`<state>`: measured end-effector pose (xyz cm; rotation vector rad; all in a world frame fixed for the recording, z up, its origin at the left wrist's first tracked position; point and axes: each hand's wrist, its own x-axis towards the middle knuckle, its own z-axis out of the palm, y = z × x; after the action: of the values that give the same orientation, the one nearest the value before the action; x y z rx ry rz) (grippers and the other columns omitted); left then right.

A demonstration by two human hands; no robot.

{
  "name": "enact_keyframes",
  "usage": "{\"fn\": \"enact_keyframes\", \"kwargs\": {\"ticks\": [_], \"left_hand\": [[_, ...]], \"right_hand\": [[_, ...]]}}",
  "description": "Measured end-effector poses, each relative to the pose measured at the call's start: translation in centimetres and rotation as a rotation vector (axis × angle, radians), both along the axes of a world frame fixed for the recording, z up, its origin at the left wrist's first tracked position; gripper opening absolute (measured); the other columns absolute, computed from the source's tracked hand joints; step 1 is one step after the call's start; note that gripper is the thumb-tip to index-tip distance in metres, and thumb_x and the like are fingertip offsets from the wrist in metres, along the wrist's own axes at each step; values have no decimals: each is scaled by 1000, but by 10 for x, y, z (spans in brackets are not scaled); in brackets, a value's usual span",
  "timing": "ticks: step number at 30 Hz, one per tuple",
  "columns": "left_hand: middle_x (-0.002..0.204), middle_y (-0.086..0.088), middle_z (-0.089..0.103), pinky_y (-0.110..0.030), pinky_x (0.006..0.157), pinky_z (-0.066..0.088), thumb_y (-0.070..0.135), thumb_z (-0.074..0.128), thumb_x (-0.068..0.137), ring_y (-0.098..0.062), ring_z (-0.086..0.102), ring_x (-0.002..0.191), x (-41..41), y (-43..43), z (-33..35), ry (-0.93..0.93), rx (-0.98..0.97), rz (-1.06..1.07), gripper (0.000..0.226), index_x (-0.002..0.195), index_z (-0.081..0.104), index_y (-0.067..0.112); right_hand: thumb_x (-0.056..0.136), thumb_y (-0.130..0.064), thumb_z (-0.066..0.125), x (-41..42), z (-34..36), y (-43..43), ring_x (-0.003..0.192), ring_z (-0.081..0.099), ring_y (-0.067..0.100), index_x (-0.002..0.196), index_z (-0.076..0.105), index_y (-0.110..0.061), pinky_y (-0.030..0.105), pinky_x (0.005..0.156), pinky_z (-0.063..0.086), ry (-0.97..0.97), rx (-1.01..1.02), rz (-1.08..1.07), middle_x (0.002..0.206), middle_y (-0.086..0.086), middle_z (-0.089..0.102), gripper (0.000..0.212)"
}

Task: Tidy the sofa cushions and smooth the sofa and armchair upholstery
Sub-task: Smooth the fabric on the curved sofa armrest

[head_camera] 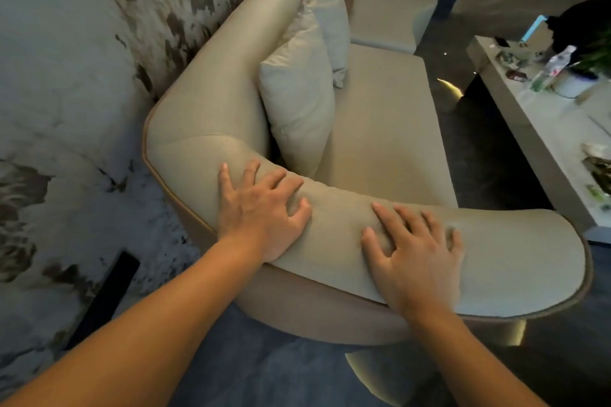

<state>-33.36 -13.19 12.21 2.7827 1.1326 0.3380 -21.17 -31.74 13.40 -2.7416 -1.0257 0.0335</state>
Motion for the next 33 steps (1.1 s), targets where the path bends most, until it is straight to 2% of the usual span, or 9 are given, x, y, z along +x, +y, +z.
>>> {"fn": "enact_keyframes", "kwargs": {"ticks": [4,10,15,19,21,25,27,30,33], "left_hand": [[134,15,55,-67,112,3,66,26,81,-29,28,138,-1,5,1,-28,-32,-57,58,125,56,43],[138,13,54,-67,112,8,65,27,83,-30,31,138,-20,16,3,-33,-9,-150,57,129,52,42],[147,12,46,-58,117,7,60,25,88,-25,27,141,-21,10,5,35,-14,-122,55,135,46,44],[153,8,36,-54,118,5,53,27,95,-22,16,145,-21,-13,5,18,-44,-9,50,141,39,38],[157,4,28,-58,117,1,60,21,93,-24,8,147,-21,-30,6,84,-78,19,61,146,32,32],[163,-9,4,-68,111,-10,86,0,72,-35,-12,148,-6,-37,14,248,-103,35,107,155,6,20],[162,-10,8,-70,110,-8,91,1,68,-35,-8,148,-6,-31,15,259,-50,-46,108,154,7,26],[154,-7,33,-68,113,8,83,20,78,-30,18,147,-27,-48,7,96,93,-136,85,148,32,36],[137,-8,57,-65,109,28,74,44,79,-33,44,133,-38,-57,-5,-78,125,-209,71,135,56,32]], "right_hand": [[87,-57,27,-6,-2,5,131,42,24,137,48,-46,56,113,26,-40,-24,-76,141,-7,55,56],[87,-62,14,-56,-7,44,142,29,35,148,35,-31,55,118,19,-4,-22,-154,156,5,38,72],[86,-71,10,-47,-7,19,150,10,36,154,16,-37,53,120,2,70,-56,25,165,7,18,76],[82,-76,5,-22,-3,-29,153,3,24,152,1,-49,42,121,3,67,-67,299,167,-2,7,76],[83,-79,14,1,0,-56,153,-2,22,149,-10,-54,45,121,1,26,-172,363,167,-6,-2,75],[71,-84,45,35,7,-67,151,-18,29,140,-26,-61,62,116,-7,82,-294,334,163,-14,-21,102],[64,-91,39,33,3,-57,150,-21,32,140,-25,-61,68,113,-8,90,-269,294,163,-14,-23,103],[59,-97,21,8,1,-67,152,-5,35,144,-9,-62,74,111,1,23,-205,241,166,-12,-5,96],[56,-94,36,-6,0,-77,127,53,45,137,49,-44,77,90,37,-20,-166,215,142,2,58,96]]}}
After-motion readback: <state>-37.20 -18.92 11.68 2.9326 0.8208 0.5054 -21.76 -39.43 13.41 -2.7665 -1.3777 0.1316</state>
